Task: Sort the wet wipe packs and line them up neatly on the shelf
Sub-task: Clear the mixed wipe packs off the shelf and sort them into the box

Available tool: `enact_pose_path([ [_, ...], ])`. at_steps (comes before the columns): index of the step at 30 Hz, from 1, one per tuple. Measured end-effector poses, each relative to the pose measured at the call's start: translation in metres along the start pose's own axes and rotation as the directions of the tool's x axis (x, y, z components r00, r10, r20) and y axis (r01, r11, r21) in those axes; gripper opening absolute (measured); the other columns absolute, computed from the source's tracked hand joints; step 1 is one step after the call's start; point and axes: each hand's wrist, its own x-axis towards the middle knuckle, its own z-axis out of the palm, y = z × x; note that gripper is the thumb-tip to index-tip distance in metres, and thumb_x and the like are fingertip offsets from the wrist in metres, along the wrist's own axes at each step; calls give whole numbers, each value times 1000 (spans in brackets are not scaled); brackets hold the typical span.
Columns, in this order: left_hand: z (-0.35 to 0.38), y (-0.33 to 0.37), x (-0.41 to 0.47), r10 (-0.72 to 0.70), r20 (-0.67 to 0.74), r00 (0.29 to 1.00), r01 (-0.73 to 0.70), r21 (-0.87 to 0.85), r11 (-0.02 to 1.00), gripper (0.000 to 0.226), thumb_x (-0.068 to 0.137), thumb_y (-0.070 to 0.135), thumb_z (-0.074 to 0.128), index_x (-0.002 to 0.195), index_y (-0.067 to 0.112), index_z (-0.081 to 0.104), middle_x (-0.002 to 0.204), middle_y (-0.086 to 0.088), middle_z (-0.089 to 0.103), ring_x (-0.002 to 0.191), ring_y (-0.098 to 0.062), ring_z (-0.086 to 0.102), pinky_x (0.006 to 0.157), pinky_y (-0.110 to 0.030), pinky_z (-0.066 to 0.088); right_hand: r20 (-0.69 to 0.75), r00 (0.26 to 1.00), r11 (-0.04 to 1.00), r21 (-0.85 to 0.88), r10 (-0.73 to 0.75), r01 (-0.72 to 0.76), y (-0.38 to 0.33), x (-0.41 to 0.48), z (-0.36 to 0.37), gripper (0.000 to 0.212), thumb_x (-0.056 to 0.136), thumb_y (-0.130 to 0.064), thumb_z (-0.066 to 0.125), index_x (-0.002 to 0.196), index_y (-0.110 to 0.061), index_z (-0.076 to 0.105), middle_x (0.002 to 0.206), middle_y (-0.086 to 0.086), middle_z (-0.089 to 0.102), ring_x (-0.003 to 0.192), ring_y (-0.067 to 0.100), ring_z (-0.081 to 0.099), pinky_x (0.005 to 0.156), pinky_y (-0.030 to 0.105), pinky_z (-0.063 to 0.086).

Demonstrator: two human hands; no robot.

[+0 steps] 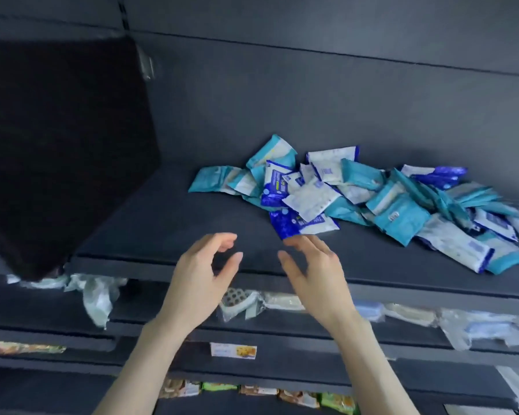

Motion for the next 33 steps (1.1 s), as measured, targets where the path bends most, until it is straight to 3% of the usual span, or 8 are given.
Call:
enact_pose_path([
  [6, 12, -39, 92, -53, 28, 998, 53, 13, 999, 29, 86, 21, 66, 114, 16, 62, 104, 6, 65, 97, -7, 60, 87, -27, 47, 7, 1000, 1000, 8, 16, -16, 13, 102, 24, 27, 93, -25, 57, 115, -11, 63, 114, 3, 61, 106, 24, 56, 85, 37, 48],
  [10, 26, -76, 143, -159, 74, 984, 152, 90, 984, 30, 89, 27, 63, 117, 15, 60, 113, 3, 62, 106, -14, 57, 91, -29, 44, 48, 997, 997, -50, 64, -62, 27, 156, 47, 30, 95, -27, 55, 120, -12, 60, 118, 6, 59, 110, 26, 53, 87, 37, 46],
  [18, 41, -129, 224, -476, 129, 870, 404, 369, 837, 56, 96, 48, 41, 141, 15, 37, 149, -11, 29, 134, -33, 29, 106, -44, 26, 123, 983, 970, -219, 137, -108, 32, 227, 97, 43, 94, -32, 52, 134, -16, 49, 134, 3, 49, 124, 29, 36, 102, 36, 33],
  [21, 45, -143, 242, -516, 142, 845, 446, 345, 826, 48, 98, 47, 35, 137, 18, 43, 143, -14, 38, 129, -36, 33, 105, -43, 26, 94, 981, 956, -259, 167, -138, 31, 241, 116, 48, 93, -35, 52, 138, -19, 45, 140, 1, 40, 128, 28, 28, 105, 37, 25],
  [24, 49, -151, 255, -477, 125, 870, 445, 217, 869, 39, 95, 36, 52, 127, 13, 50, 130, -16, 50, 121, -36, 42, 101, -37, 30, -34, 979, 954, -217, 202, -205, 33, 249, 130, 52, 92, -37, 56, 136, -14, 44, 139, 8, 36, 123, 31, 36, 99, 40, 30],
  [27, 51, -155, 264, -508, 126, 852, 512, -2, 859, 58, 80, 27, 74, 125, 3, 47, 125, -19, 53, 117, -35, 49, 100, -39, 39, -77, 958, 954, -95, 277, -284, 37, 261, 131, 66, 91, -35, 60, 143, -8, 30, 139, 12, 28, 103, 34, 54, 83, 38, 43],
  [29, 49, -154, 269, -552, 162, 818, 574, -160, 803, 70, 74, 19, 80, 131, 4, 41, 125, -17, 54, 109, -27, 55, 94, -37, 45, -104, 942, 946, -27, 319, -324, 39, 268, 128, 72, 90, -33, 62, 146, -11, 21, 139, 9, 24, 87, 31, 60, 72, 34, 42],
  [33, 49, -149, 282, -598, 307, 740, 669, -431, 606, 68, 76, 3, 76, 134, 4, 41, 102, -3, 59, 85, -15, 58, 75, -30, 48, -154, 912, 925, 45, 380, -378, 45, 281, 122, 87, 88, -30, 66, 150, -13, 8, 146, 8, 15, 79, 26, 50, 75, 32, 38],
])
